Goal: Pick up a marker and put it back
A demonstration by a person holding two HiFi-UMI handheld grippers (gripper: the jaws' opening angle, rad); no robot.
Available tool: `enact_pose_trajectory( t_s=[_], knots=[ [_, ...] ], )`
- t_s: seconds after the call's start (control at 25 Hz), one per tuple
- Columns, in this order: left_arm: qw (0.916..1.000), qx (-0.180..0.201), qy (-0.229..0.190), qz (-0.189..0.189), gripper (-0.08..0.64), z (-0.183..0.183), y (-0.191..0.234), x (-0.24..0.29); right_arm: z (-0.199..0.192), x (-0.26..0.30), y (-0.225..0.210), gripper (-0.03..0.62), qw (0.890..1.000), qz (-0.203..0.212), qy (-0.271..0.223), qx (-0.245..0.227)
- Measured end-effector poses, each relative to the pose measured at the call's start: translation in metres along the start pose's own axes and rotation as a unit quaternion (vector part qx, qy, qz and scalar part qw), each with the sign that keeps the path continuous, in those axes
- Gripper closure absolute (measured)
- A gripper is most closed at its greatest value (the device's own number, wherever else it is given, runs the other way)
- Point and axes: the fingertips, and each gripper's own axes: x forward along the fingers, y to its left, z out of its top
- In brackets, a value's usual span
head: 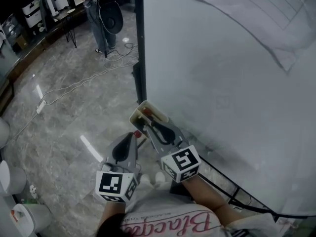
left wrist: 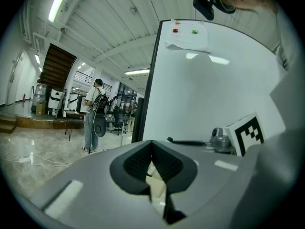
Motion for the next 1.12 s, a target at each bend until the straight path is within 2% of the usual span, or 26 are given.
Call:
enact_pose_trajectory(
  t_s=[0.28,0.52,0.68,0.84,1.12],
  knots=[
    [0.9996,0.003,-0.025,-0.013,0.56,0.015,-0.002,0.005,0.057,-0.028,0.0,0.522,0.997,-0.005,-0.066,-0.032],
    [0.9961,0.02,-0.073,-0.046,0.56,0.042,-0.018,0.006,0.096,-0.058,-0.002,0.522,0.991,-0.015,-0.117,-0.054],
    [0.9913,0.055,-0.104,-0.06,0.56,0.058,-0.025,0.007,0.102,-0.065,0.001,0.522,0.989,-0.013,-0.131,-0.065],
    [0.9888,0.045,-0.128,-0.063,0.56,0.07,-0.028,0.008,0.106,-0.071,0.003,0.522,0.988,-0.015,-0.14,-0.069],
    [0.9889,0.046,-0.128,-0.059,0.56,0.069,-0.023,0.009,0.105,-0.073,0.002,0.522,0.987,-0.018,-0.145,-0.063]
  ],
)
